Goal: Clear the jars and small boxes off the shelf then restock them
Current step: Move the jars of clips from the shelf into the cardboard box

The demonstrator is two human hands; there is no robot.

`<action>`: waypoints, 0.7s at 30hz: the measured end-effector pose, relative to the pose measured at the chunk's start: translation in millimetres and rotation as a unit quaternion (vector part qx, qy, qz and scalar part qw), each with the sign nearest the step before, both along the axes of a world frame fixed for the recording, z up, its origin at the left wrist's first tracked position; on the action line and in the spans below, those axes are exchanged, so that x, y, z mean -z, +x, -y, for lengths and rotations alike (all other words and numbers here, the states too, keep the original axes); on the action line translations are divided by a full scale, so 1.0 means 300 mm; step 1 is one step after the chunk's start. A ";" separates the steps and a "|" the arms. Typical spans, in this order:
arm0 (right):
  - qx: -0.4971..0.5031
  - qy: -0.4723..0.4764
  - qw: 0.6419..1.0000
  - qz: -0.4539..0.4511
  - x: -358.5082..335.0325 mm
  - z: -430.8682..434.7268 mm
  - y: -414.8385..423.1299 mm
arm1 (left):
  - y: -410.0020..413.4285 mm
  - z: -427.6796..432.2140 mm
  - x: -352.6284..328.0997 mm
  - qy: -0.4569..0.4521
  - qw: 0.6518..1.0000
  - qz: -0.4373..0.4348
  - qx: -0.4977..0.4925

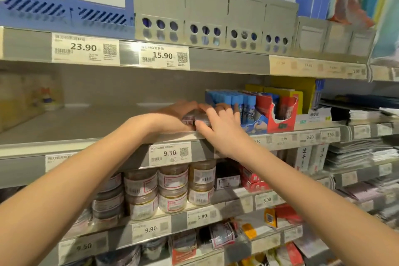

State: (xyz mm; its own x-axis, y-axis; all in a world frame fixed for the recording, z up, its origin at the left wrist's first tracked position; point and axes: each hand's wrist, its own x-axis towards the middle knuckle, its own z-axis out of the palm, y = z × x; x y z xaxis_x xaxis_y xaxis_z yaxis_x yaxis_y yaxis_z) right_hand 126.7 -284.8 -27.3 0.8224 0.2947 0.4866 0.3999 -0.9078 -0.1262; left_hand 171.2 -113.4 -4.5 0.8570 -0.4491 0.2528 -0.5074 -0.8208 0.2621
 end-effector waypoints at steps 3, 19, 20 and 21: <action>-0.003 0.021 1.000 0.006 0.009 -0.004 0.000 | -0.002 -0.003 0.002 0.014 1.000 0.002 0.013; -0.061 0.120 0.981 0.142 -0.049 -0.058 -0.114 | -0.170 -0.143 -0.046 -0.072 0.994 0.067 -0.054; -0.072 0.130 0.978 0.147 -0.057 -0.072 -0.133 | -0.206 -0.166 -0.046 -0.084 0.992 0.083 -0.052; -0.081 0.137 0.977 0.144 -0.059 -0.093 -0.155 | -0.247 -0.192 -0.042 -0.098 0.989 0.105 -0.043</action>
State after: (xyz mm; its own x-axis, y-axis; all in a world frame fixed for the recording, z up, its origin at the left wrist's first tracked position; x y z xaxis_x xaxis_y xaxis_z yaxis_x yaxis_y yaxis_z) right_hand 80.3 -256.9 -9.7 0.5933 0.2360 0.7696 0.5909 -0.7770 -0.2172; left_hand 97.1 -55.8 8.0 0.8088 -0.3023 0.5044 -0.4987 -0.8072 0.3159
